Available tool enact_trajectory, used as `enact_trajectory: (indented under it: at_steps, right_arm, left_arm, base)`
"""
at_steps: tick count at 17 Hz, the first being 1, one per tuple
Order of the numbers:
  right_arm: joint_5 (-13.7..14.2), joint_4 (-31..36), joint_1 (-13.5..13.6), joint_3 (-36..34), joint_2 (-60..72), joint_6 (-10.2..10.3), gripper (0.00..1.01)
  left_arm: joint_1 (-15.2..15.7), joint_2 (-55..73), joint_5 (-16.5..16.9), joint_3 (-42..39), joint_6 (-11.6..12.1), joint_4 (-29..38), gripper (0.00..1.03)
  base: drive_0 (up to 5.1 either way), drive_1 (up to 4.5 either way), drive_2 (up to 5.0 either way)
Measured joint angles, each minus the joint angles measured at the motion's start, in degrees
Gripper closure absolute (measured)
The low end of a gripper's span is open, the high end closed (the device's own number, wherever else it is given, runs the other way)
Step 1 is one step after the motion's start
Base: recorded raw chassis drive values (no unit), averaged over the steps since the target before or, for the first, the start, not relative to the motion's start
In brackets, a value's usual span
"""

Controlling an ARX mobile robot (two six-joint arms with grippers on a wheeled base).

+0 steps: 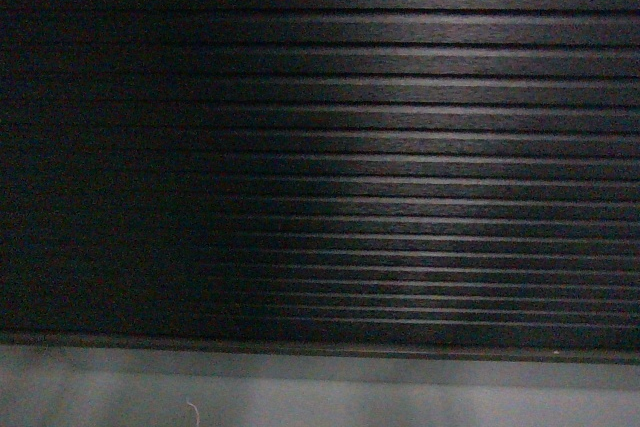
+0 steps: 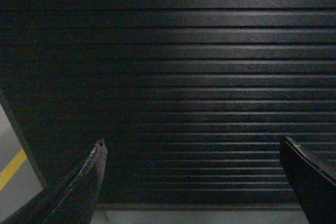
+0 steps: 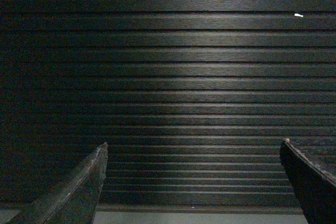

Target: Place dark red mango on scale at checkout

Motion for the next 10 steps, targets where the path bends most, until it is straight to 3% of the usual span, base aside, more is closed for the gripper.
enact_trajectory:
  at_steps: [10]
  right_arm:
    - [0.00,0.00,0.00,0.00,0.00,0.00,0.03]
  left_arm:
    - [0.00,0.00,0.00,0.00,0.00,0.00,0.05]
  base:
    - [0.0,0.00,0.0]
